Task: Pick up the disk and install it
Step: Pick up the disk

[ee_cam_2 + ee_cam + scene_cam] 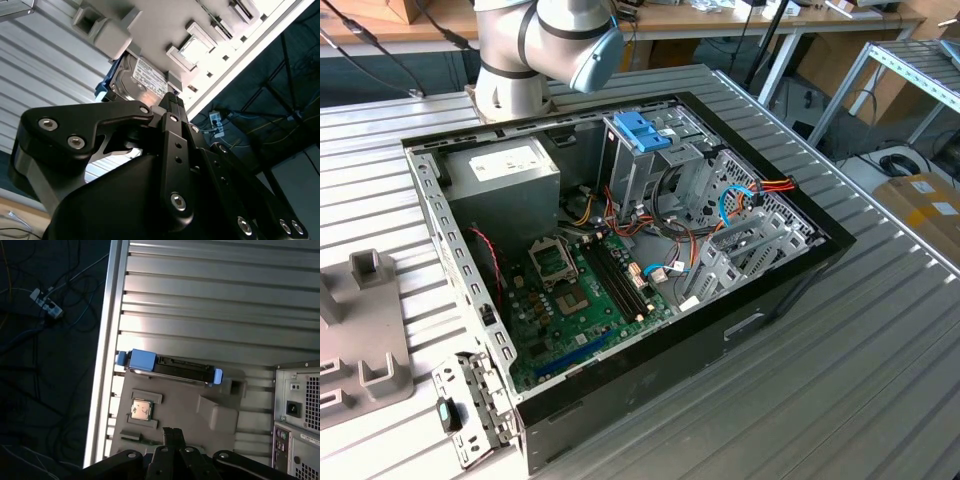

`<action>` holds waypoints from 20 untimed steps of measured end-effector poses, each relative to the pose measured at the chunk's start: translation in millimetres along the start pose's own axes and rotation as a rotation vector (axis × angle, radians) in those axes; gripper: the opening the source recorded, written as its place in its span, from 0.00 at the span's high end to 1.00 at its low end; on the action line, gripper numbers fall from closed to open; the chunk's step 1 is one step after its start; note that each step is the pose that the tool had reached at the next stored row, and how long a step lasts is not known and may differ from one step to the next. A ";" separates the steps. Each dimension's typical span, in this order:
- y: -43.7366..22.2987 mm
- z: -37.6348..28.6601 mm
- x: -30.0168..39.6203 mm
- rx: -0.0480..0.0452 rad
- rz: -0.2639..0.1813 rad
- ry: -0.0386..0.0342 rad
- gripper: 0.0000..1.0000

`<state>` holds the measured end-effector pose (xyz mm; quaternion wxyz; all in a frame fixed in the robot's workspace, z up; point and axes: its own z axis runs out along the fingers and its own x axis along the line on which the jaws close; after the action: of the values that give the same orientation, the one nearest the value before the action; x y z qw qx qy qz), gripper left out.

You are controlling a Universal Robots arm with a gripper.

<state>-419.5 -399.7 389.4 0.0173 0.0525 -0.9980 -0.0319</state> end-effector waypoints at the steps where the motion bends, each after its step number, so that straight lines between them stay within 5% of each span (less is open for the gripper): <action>1: 0.0 0.0 0.0 0.0002 -0.006 0.0004 0.89; 20: 0.1 0.0 -1.3 0.0045 -0.144 0.0094 0.89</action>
<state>-418.2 -399.4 389.3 0.0195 0.1243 -0.9916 -0.0306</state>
